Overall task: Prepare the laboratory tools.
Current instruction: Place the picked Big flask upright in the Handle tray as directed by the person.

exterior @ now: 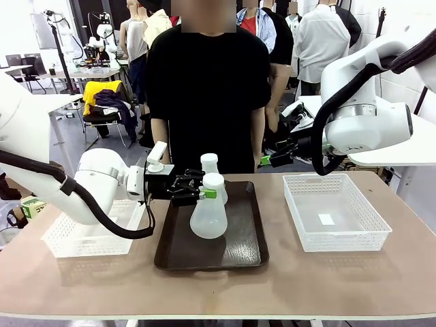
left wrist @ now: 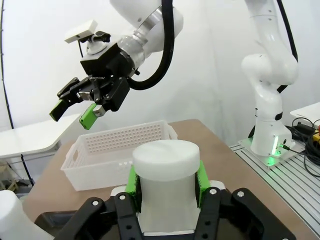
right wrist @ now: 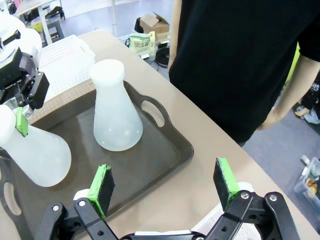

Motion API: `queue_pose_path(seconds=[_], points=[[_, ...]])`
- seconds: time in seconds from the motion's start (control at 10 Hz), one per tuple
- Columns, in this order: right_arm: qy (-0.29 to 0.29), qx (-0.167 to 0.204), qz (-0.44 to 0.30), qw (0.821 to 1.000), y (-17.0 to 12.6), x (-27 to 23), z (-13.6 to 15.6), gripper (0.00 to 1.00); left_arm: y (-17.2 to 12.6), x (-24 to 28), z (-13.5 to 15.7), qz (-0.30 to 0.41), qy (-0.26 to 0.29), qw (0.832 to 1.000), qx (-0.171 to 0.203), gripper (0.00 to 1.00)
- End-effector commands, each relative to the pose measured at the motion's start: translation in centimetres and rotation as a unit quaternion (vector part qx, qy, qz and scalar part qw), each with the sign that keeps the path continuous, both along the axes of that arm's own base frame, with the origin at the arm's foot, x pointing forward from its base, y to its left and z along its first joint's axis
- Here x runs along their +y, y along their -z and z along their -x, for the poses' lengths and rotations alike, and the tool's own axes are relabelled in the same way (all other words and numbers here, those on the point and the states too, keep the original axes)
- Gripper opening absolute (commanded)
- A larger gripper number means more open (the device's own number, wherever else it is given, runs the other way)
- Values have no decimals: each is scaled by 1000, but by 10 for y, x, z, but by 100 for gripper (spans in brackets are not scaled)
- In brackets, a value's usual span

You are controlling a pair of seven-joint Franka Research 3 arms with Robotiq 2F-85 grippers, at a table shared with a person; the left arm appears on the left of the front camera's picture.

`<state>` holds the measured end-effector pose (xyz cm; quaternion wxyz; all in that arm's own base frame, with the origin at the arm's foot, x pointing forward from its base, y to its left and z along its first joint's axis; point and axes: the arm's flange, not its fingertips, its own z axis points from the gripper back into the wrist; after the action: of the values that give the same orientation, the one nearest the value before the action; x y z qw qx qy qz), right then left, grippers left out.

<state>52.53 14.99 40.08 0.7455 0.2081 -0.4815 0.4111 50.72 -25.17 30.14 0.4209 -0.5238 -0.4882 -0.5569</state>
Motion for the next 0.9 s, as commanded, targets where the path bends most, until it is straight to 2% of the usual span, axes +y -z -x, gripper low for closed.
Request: queue_pose_path(seconds=[0.0,0.5,0.8], points=[[1,1,0,1000,0,0,1,100,4,-1,-6,10,-12,1000,7,2],[1,1,0,1000,0,0,1,100,12,1,-9,-9,-4,1000,21,98],[1,1,0,1000,0,0,1,100,13,2,-7,-45,1,998,53,100]])
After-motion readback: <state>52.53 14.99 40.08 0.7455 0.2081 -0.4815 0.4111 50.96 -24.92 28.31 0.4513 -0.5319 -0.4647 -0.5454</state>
